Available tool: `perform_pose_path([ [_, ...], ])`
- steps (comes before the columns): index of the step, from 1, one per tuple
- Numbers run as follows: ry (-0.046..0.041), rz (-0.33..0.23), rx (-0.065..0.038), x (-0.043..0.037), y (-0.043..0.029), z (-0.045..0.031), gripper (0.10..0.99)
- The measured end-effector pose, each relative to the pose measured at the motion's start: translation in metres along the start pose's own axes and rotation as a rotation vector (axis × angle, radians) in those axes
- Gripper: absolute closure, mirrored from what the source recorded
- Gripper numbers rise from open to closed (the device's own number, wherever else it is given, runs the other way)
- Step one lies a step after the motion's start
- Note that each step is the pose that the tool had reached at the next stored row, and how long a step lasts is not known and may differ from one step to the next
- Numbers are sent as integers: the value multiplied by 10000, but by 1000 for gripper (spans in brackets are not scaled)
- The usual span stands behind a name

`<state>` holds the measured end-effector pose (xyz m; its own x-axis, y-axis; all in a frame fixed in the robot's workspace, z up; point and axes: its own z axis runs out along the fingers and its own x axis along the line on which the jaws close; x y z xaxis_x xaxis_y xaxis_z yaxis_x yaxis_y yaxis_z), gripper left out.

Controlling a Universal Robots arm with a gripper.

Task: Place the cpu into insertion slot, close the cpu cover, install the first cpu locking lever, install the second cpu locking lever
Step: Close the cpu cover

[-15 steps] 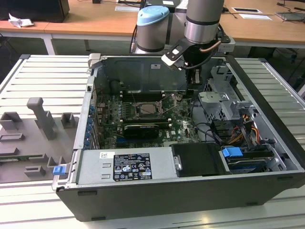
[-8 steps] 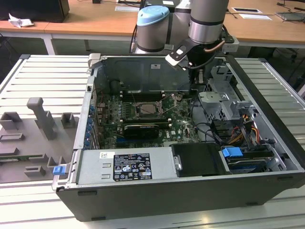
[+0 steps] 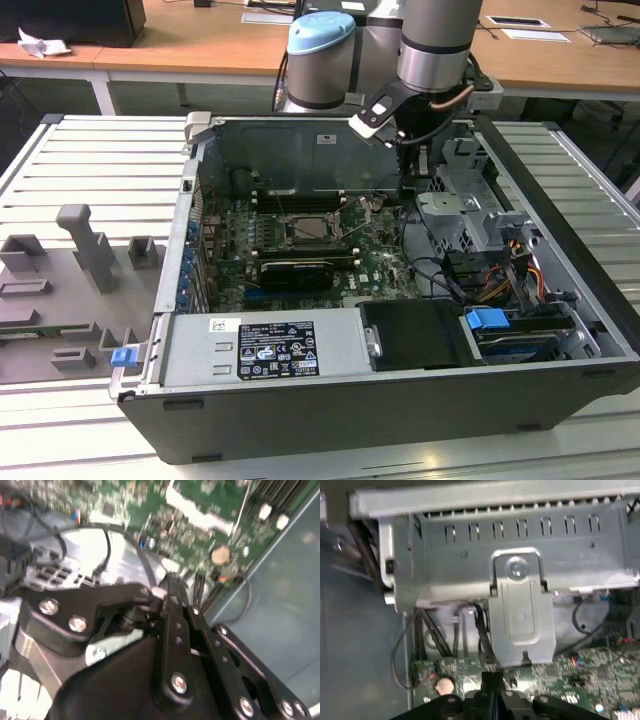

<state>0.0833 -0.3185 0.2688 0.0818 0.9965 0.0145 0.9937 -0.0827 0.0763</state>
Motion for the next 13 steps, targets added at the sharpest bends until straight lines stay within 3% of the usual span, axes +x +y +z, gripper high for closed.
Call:
perform_pose_path([
  [4,2,-1,-3,-6,-70,13,980],
  [9,32,-408,3,-11,-86,47,980],
  [13,46,-589,6,-17,-141,97,980],
])
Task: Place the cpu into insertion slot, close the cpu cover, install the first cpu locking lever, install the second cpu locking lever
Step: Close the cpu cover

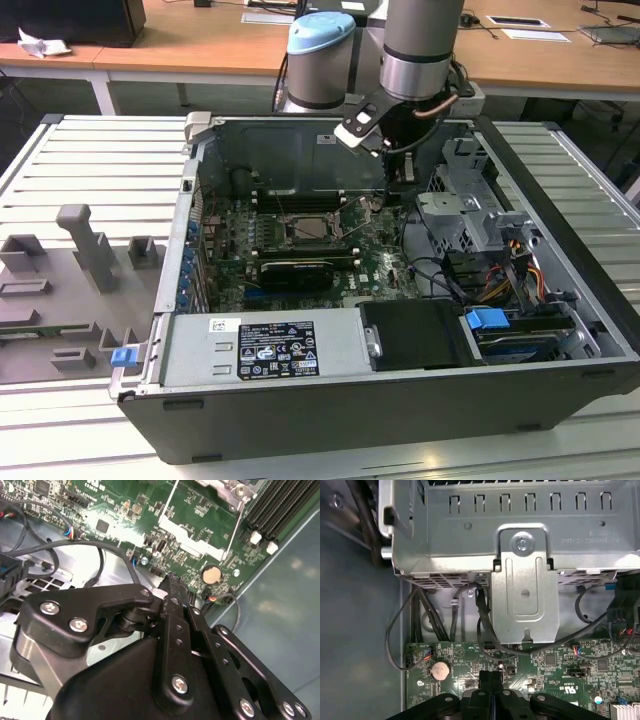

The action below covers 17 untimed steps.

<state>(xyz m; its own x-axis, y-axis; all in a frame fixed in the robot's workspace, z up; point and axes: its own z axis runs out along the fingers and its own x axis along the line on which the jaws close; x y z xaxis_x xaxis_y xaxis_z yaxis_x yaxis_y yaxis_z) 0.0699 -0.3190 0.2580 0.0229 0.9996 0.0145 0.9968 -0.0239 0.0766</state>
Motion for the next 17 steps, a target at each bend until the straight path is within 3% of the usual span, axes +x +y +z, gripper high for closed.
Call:
perform_pose_path([
  [5,12,-159,8,-1,-18,99,980],
  [13,15,-175,11,-3,-33,163,980],
  [17,16,-185,11,-4,-88,165,980],
])
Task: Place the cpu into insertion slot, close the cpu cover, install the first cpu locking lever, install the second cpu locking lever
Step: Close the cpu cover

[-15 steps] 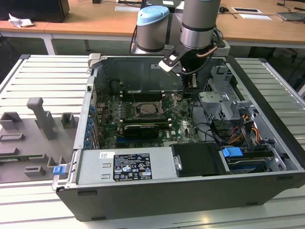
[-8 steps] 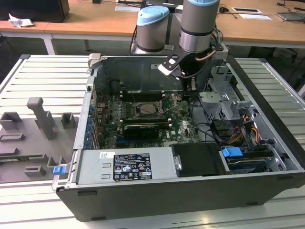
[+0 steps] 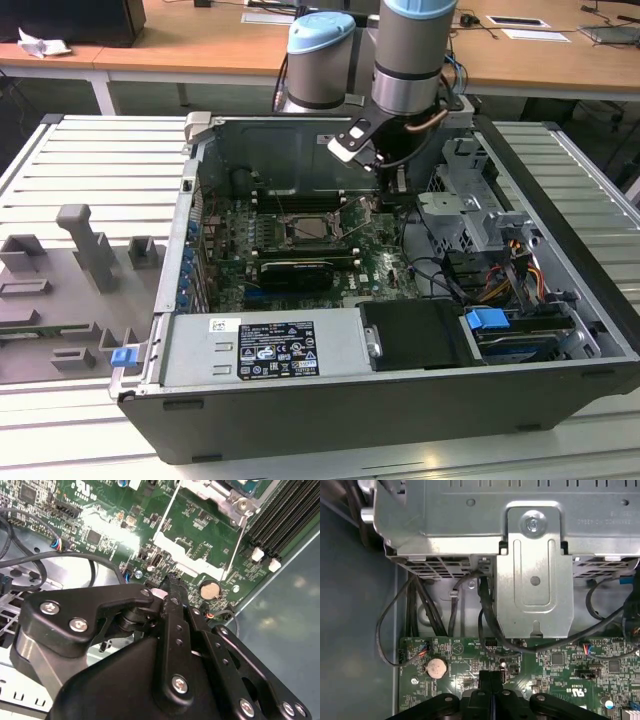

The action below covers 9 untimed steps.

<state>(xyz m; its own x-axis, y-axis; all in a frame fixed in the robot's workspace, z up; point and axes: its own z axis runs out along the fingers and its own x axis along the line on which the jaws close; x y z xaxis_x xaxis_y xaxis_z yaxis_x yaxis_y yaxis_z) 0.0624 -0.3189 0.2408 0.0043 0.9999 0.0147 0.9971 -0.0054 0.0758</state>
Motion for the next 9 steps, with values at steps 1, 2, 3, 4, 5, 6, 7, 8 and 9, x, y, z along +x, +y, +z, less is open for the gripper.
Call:
perform_pose_path([
  [1,0,-2,0,0,-33,-2,980],
  [2,0,-3,0,-1,-57,-4,980],
  [3,-2,-4,0,-1,-80,-7,980],
  [4,0,-3,1,-1,-99,-10,980],
  [5,4,-2,1,-1,-123,-14,980],
  [6,5,-1,1,-1,-138,-17,980],
  [7,5,-3,1,-1,-160,-21,980],
  [8,6,-3,0,-1,-180,-24,980],
  [9,6,-2,0,-1,-220,-31,980],
])
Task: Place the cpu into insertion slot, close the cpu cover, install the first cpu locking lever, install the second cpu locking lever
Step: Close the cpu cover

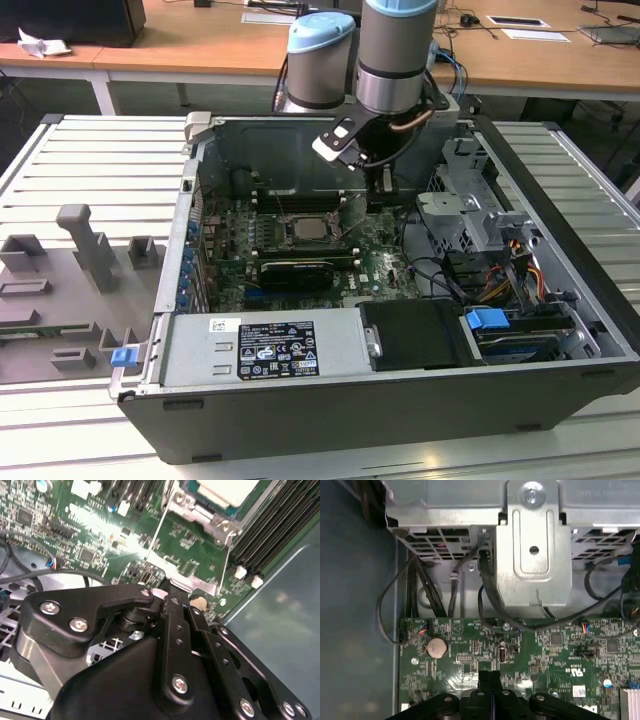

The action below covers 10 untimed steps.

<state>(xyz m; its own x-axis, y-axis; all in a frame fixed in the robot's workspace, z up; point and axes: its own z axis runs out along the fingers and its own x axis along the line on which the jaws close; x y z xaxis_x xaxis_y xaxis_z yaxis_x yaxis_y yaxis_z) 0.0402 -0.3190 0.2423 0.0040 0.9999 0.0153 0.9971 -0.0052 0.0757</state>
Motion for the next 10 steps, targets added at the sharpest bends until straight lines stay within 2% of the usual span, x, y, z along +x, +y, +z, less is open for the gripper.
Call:
perform_pose_path([
  [3,2,1,0,-1,-95,-10,980],
  [7,-2,0,0,-1,-173,-16,980],
  [10,-1,0,0,-1,-196,-18,980],
])
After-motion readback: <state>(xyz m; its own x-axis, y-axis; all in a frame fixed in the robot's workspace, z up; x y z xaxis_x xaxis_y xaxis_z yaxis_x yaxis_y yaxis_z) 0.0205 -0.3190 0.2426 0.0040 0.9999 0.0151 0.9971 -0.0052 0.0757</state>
